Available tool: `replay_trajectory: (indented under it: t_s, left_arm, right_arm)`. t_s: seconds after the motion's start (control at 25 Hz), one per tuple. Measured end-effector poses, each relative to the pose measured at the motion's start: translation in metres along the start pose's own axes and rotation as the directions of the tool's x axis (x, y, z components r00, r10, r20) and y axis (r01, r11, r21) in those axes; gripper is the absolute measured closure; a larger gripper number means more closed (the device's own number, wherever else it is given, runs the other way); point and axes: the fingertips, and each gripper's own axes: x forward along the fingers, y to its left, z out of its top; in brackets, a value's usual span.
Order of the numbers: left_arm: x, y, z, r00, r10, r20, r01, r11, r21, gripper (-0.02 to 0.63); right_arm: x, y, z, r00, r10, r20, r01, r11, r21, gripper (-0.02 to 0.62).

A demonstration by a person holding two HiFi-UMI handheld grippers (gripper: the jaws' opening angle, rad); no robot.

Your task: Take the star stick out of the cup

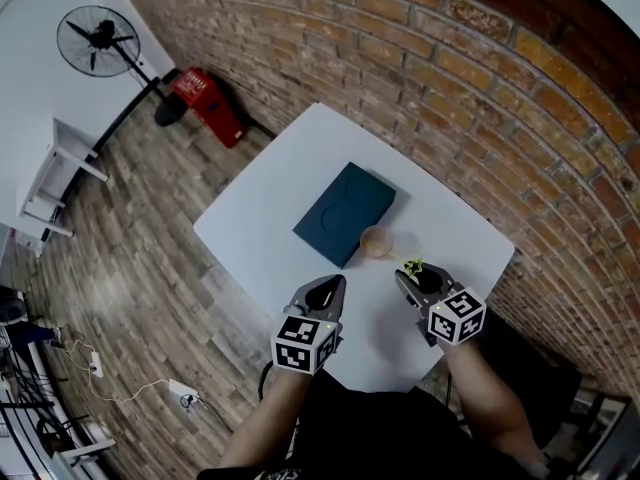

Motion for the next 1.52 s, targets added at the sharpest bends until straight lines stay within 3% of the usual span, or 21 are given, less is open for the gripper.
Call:
replay_trajectory:
  t_s: [0.68, 1.0, 1.52]
  left_arm:
    - [0.005, 0.018, -0.005, 1.0, -0.005, -0.024, 0.005, 1.0, -0.012, 0.604]
    - [0.004, 0.02, -0.007, 1.0, 0.007, -0.016, -0.007, 0.999, -0.042, 0.604]
    - [-0.018, -0.007, 0.0, 1.0, 0.016, 0.02, -0.015, 0.999, -0.033, 0.604]
  right_arm:
    - [0.026, -0.009, 0.01, 0.999, -0.025, 0.037, 0.026, 0.999, -0.028, 0.515]
    - [0.028, -0.017, 0.007, 0.998, -0.06, 0.019, 0.061, 0.997, -0.036, 0.567]
    - [-0.02, -0.005, 0.058, 0.987, -0.085, 0.133, 0.097, 0.991, -0.089, 0.583]
